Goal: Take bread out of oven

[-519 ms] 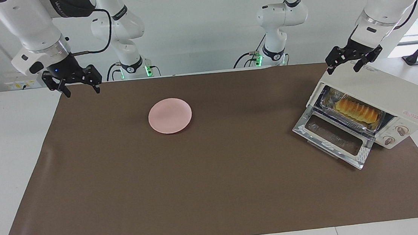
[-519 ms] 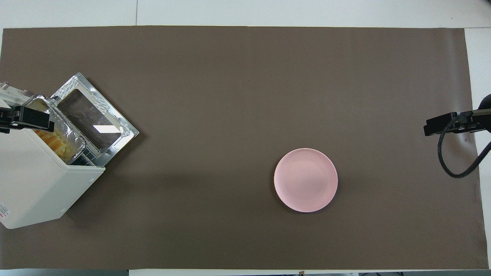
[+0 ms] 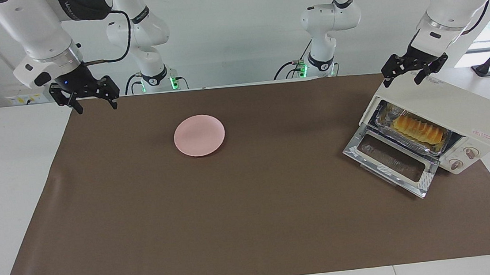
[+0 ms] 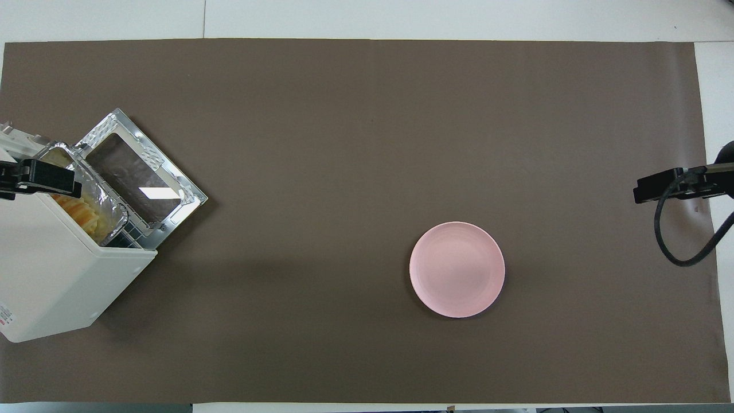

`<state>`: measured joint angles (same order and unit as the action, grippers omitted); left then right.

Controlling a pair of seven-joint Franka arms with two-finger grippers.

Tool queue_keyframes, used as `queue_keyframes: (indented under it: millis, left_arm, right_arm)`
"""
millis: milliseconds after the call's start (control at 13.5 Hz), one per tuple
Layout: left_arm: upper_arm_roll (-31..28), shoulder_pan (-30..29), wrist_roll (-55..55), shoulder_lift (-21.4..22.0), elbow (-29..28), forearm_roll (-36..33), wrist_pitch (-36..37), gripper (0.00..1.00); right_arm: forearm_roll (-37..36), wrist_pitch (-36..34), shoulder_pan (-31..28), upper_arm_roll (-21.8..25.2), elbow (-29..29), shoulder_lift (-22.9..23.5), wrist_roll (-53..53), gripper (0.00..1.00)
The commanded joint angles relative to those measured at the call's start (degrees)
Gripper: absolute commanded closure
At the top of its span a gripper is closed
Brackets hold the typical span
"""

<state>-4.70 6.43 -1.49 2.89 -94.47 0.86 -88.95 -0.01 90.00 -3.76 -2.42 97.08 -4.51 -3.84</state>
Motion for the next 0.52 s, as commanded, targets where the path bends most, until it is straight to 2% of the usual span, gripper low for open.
queue_keyframes:
  millis: [0, 148, 222, 444]
  left_arm:
    - [0.0, -0.4, 2.1, 2.0, -2.5, -1.0, -1.6, 0.00]
    - [0.0, -0.3, 8.5, 0.5, -0.4, -1.0, -1.1, 0.00]
    - [0.0, -0.3, 12.1, -2.7, 2.6, -0.8, -0.5, 0.00]
    - [-0.2, 0.2, 23.8, -15.6, 16.5, -3.5, 3.1, 0.00]
  right_arm:
    - [-0.3, -0.4, -0.5, -0.5, 0.3, -0.6, 0.8, 0.00]
    - [-0.3, -0.4, -0.5, -0.5, 0.3, -0.6, 0.8, 0.00]
    - [-0.3, -0.4, -0.5, -0.5, 0.3, -0.6, 0.8, 0.00]
    - [-0.3, -0.4, -0.5, -0.5, 0.3, -0.6, 0.8, 0.00]
